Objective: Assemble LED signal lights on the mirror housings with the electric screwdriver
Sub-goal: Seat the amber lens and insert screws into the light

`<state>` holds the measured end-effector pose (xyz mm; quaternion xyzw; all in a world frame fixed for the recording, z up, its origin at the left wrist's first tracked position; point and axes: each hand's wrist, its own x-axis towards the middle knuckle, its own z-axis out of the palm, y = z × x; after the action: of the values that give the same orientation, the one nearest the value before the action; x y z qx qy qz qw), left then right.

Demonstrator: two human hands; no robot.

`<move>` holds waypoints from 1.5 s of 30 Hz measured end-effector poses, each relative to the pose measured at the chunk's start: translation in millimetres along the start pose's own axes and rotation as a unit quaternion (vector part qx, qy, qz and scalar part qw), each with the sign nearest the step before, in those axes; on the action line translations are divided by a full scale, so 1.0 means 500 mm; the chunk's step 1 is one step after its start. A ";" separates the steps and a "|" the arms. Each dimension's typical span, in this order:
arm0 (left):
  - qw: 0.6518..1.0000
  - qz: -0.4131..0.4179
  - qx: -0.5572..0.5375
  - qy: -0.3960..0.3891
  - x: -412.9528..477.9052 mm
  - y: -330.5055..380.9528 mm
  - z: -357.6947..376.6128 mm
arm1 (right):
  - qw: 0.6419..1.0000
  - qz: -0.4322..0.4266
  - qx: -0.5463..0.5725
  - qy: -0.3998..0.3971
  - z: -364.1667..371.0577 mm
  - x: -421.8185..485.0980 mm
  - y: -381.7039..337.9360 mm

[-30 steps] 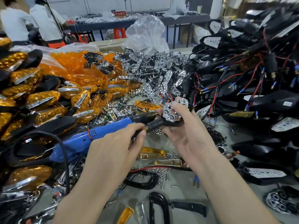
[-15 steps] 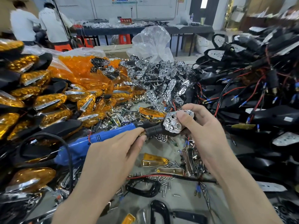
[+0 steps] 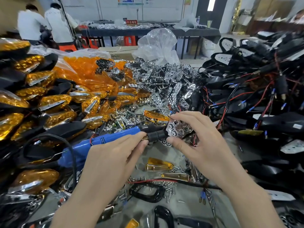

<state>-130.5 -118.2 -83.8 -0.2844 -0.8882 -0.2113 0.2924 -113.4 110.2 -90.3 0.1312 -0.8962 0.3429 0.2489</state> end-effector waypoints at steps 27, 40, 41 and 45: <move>1.000 -0.008 -0.001 -0.014 0.005 0.000 -0.005 | 0.992 0.048 0.109 -0.028 0.015 -0.001 0.018; 1.000 -0.006 -0.005 -0.013 0.004 -0.003 -0.003 | 0.989 0.066 0.130 -0.031 0.014 0.001 0.010; 1.000 -0.007 -0.007 -0.013 0.004 -0.003 -0.003 | 0.989 0.066 0.128 -0.032 0.015 0.001 0.010; 1.000 -0.002 -0.002 -0.015 0.004 -0.002 -0.002 | 0.992 0.059 0.108 -0.035 0.015 -0.001 0.013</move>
<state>-132.1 -118.9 -82.1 -0.2868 -0.8924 -0.2096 0.2783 -118.4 109.8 -99.1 0.1156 -0.8681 0.4474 0.1813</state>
